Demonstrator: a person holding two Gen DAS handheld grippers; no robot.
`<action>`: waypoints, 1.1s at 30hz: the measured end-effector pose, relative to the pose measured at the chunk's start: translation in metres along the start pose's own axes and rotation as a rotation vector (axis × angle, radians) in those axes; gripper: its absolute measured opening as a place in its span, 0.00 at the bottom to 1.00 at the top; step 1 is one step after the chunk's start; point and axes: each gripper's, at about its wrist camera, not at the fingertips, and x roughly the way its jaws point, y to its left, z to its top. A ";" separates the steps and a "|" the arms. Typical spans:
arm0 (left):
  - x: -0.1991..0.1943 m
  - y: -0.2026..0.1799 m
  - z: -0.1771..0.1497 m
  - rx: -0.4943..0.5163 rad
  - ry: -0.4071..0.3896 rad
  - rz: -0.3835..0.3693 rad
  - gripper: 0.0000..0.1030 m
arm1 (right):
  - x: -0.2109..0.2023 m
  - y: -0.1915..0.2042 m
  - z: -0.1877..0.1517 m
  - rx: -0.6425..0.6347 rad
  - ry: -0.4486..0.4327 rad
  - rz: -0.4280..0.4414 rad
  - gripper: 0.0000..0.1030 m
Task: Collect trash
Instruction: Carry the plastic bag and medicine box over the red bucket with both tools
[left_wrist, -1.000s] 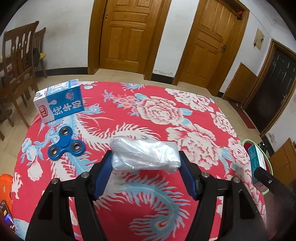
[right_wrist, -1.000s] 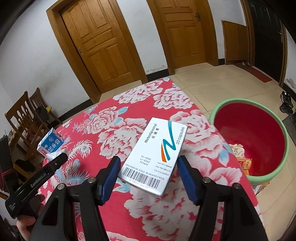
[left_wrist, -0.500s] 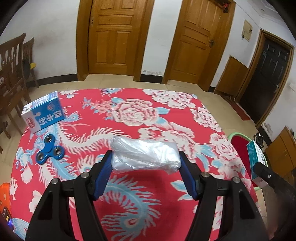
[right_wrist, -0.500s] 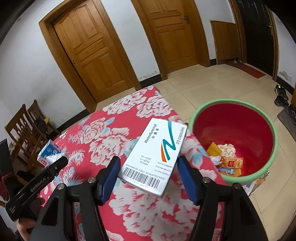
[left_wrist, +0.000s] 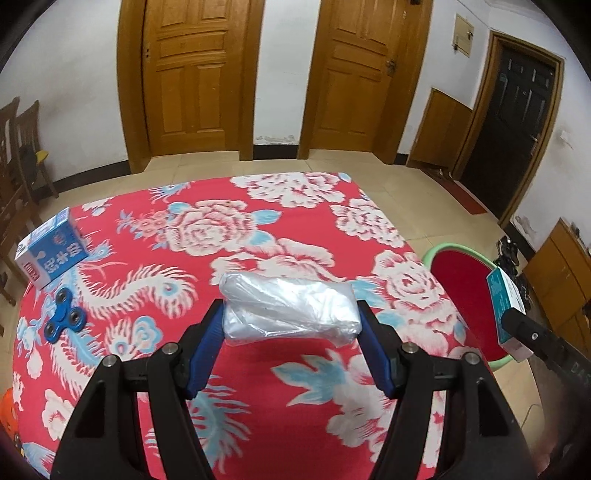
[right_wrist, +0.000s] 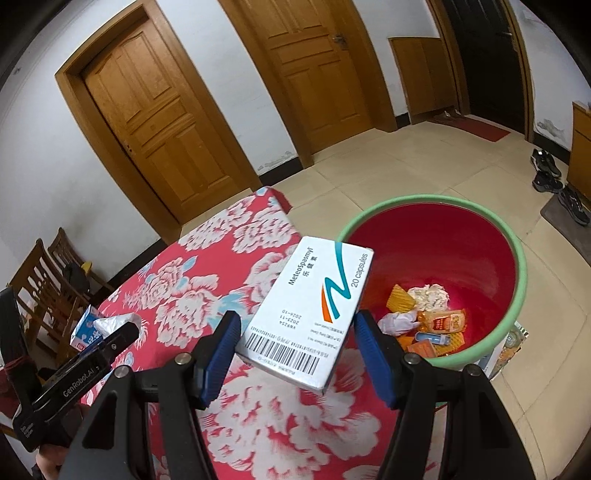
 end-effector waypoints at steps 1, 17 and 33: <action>0.001 -0.004 0.000 0.005 0.002 -0.004 0.67 | 0.000 -0.004 0.001 0.007 -0.001 -0.002 0.64; 0.025 -0.060 0.005 0.093 0.049 -0.061 0.67 | 0.006 -0.057 0.006 0.101 0.003 -0.028 0.65; 0.056 -0.113 0.008 0.175 0.094 -0.134 0.67 | 0.030 -0.104 0.008 0.178 0.045 -0.072 0.65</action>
